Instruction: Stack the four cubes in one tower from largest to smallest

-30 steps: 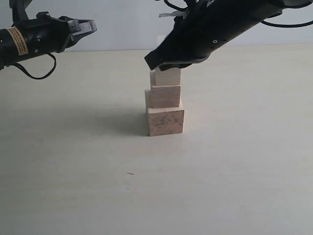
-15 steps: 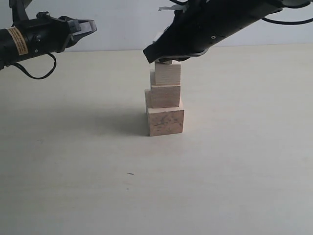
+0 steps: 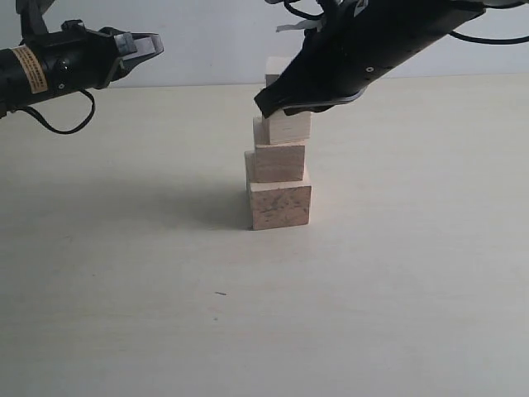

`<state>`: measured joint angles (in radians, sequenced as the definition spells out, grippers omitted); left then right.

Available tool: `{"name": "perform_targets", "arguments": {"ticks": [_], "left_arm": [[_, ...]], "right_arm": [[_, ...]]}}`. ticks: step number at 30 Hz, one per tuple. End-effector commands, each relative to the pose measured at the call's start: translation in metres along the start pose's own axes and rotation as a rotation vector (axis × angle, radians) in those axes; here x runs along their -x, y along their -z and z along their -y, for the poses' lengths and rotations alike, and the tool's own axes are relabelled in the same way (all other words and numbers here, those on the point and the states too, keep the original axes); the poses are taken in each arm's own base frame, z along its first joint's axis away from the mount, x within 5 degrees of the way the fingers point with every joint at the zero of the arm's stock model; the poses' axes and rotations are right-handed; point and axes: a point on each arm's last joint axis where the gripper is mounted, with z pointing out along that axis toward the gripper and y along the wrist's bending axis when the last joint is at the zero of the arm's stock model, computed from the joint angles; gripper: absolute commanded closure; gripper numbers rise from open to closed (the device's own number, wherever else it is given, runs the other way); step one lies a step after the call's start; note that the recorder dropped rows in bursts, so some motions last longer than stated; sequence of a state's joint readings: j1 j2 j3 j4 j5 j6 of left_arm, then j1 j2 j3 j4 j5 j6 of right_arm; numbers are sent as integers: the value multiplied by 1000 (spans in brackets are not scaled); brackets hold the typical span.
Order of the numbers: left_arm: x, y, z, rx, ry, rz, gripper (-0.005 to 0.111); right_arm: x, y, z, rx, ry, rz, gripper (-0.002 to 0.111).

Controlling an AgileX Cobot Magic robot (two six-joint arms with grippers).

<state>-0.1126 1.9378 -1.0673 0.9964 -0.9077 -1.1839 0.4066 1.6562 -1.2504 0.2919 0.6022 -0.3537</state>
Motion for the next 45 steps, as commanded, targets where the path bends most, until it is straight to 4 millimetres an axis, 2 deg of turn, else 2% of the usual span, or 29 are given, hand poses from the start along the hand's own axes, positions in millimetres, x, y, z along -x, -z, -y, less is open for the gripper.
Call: {"name": "perform_targets", "arguments": {"ticks": [1,7,11,15,18,22,27,31,45], "left_arm": [[4,1,1,3,-1,9,107],[4,1,1,3,-1,9,107],[4,1,1,1,-5,4,107],[2,-1,5,-22,-27,-9,107],[-2,-7,15,-70,-59,-14,107],[-17,-21,30,-123,-84,-53,107],[-42,-35,34,-127,-64,-126,107],[-43,-36,33,-123,-51,-124,107],[-42,-36,34,-126,-49,-120,107]], "right_arm": [[2,-2,1,-13,3,12,108],[6,0,0,1,-34,52,108],[3,11,-2,5,-31,11,108],[-7,26,4,-88,-28,-98,108],[-8,31,12,-186,-4,-107,108],[-8,13,28,-249,-42,-82,108],[-7,-20,31,-219,-69,-42,108],[-12,-23,31,-215,-102,-94,108],[-10,-24,22,-118,-161,-70,108]]}}
